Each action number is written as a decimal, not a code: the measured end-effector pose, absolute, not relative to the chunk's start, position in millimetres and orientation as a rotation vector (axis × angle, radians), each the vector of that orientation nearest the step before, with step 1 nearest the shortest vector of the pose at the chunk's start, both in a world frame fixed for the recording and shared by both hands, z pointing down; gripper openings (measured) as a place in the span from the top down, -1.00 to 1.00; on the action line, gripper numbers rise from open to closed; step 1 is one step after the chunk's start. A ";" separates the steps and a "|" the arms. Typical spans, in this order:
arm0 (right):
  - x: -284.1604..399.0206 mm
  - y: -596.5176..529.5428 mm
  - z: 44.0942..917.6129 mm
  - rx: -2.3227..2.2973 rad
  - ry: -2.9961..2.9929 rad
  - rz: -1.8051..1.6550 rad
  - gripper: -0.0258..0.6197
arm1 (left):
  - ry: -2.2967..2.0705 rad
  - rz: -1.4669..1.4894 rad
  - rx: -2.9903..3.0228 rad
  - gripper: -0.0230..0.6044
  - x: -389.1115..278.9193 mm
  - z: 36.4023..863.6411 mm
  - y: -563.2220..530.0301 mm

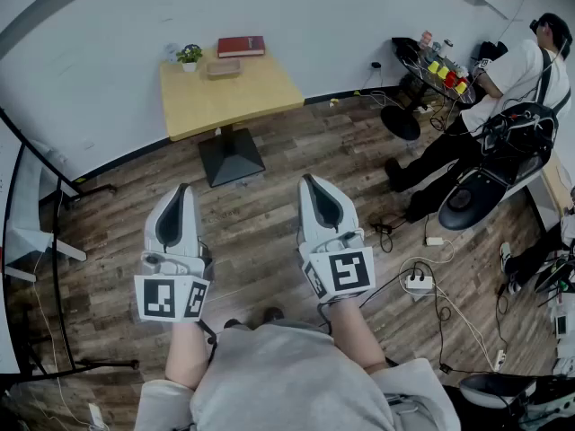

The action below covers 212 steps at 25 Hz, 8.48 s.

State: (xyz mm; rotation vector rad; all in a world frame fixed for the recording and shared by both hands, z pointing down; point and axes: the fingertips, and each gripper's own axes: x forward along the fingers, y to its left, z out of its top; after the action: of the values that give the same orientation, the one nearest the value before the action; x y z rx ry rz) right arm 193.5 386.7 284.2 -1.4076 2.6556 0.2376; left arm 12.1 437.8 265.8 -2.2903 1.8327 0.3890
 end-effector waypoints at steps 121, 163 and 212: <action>42.4 -149.0 276.6 -1.347 2.661 0.184 0.92 | 1.931 0.304 -2.201 0.91 -154.6 269.9 -75.6; 14.9 -284.8 307.2 -1.344 2.720 0.074 0.92 | 1.970 0.296 -2.206 0.91 -176.2 283.7 -202.9; -53.9 -336.8 587.7 -1.624 2.650 -1.298 0.71 | 1.943 0.214 -2.530 0.91 -239.5 377.4 -318.2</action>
State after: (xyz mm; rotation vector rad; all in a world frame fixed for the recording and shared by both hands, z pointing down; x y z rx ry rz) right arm -53.9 -336.8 587.7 -1.6244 2.6499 -1.2982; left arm -239.5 -318.2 377.4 -2.5302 1.9428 0.2140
